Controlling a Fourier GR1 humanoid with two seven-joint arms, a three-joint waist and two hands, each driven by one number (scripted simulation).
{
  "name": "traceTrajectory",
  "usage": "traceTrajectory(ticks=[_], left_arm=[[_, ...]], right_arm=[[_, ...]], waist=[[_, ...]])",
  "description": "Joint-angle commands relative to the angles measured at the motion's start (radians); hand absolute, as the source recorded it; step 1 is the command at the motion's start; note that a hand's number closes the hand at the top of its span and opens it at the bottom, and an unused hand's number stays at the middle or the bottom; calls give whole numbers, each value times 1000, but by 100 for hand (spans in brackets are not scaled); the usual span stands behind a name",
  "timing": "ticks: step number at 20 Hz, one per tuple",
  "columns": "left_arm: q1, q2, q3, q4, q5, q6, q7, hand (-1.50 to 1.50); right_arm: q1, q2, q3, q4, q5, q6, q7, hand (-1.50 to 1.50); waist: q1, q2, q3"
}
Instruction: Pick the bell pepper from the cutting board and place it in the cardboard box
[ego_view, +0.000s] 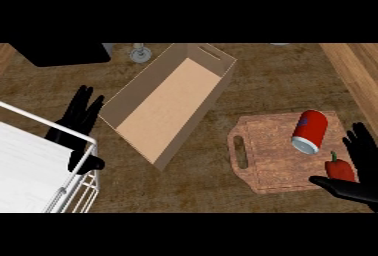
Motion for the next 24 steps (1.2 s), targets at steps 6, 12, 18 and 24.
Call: traceTrajectory(ticks=[6,12,18,24], left_arm=[[-71,142,-156,38,-231,-43,-62,0],[-77,113,-188,45,-301,-77,-68,0],[-125,77,-202,55,-312,-80,-20,0],[-94,57,-174,77,-342,-102,-58,0]], right_arm=[[249,-148,1,54,359,-180,-199,-150],[429,-321,-166,-66,261,-61,-132,-150],[554,-429,-241,-289,72,185,38,-150],[597,-405,-337,-324,1,295,113,-150]], waist=[[11,-10,10],[65,-10,8],[74,-7,7],[85,-7,8]])
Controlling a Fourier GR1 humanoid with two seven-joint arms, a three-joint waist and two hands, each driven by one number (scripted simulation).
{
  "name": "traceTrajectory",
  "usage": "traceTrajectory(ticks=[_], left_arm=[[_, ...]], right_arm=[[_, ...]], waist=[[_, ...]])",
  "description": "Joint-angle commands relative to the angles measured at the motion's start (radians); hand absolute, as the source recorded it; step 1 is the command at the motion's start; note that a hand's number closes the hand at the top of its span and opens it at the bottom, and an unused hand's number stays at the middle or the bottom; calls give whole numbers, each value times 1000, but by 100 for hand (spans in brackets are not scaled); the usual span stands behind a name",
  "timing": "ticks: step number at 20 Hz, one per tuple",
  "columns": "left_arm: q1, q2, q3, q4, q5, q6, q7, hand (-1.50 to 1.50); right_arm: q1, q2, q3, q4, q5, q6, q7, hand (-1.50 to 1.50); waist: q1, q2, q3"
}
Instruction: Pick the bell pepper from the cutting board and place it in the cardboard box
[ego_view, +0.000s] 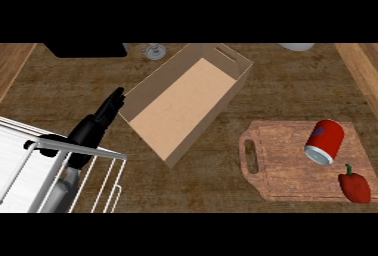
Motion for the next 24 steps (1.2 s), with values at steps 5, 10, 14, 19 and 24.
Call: traceTrajectory(ticks=[5,10,14,19,24], left_arm=[[-41,-67,-31,-55,-98,41,79,0],[16,-70,2,-44,-108,-8,10,0],[-31,-108,-8,-21,-138,-1,35,0],[-26,-81,41,-13,-120,-50,25,0],[-26,-131,-15,-32,-156,7,44,0]], right_arm=[[-66,68,-22,34,-8,79,87,-150],[-213,72,7,72,36,83,218,-150],[-322,146,124,255,160,69,151,-150],[-304,225,127,221,211,68,166,-150],[-302,237,87,169,243,55,177,-150]], waist=[[15,-4,9],[22,-3,8],[28,-1,10],[16,-3,9],[11,-4,8]])
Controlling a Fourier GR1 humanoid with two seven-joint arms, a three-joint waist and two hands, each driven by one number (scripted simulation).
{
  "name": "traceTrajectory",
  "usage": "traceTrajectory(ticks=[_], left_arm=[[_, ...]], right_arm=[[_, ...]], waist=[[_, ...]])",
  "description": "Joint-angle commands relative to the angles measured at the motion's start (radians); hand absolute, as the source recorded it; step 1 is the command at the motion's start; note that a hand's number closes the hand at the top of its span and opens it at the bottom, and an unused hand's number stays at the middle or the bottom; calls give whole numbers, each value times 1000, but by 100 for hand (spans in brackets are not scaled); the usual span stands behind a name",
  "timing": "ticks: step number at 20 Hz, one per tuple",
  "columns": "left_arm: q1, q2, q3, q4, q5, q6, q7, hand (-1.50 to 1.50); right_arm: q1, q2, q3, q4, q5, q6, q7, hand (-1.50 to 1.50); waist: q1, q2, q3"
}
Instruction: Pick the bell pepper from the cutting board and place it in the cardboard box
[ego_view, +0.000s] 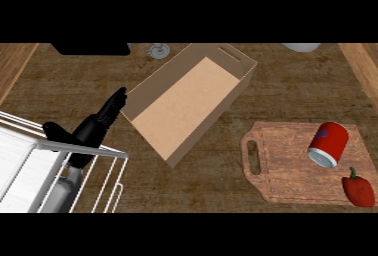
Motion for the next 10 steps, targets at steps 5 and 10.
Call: traceTrajectory(ticks=[5,10], left_arm=[[28,-68,-55,-34,-99,42,-18,0],[2,-23,5,-14,-58,-1,-3,0]], right_arm=[[-103,43,6,130,97,33,-36,-150],[-107,96,26,120,140,55,-27,-150]], waist=[[1,-8,10],[-2,-8,10]])
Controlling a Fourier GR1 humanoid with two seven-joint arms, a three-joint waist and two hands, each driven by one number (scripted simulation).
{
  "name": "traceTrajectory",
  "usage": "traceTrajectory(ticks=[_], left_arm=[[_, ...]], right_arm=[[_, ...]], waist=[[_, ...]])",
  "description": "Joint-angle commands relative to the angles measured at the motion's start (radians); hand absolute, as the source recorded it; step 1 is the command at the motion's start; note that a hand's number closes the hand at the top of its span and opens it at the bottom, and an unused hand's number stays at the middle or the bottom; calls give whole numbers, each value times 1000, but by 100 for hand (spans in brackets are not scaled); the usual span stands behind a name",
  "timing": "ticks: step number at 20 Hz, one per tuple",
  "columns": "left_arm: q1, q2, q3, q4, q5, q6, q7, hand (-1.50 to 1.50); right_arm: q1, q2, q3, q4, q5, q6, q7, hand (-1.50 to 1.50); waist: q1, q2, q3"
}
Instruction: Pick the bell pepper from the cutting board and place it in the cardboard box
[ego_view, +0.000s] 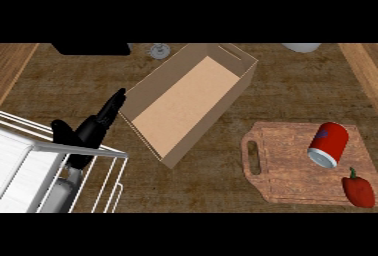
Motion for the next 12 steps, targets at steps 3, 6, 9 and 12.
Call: traceTrajectory(ticks=[3,6,9,12], left_arm=[[10,-34,-22,-104,-46,30,87,0],[-2,-68,-43,-42,-93,47,26,0],[-22,-95,-60,-75,-97,71,86,0],[-44,-85,-19,23,-91,20,10,0]], right_arm=[[-3,21,3,57,51,52,-26,-150],[-27,68,23,74,82,35,-30,-150],[-30,57,8,77,77,65,-34,-150],[-107,105,49,78,126,39,48,-150]], waist=[[-1,-8,12],[-4,-7,11],[-4,-8,12],[-4,-6,11]])
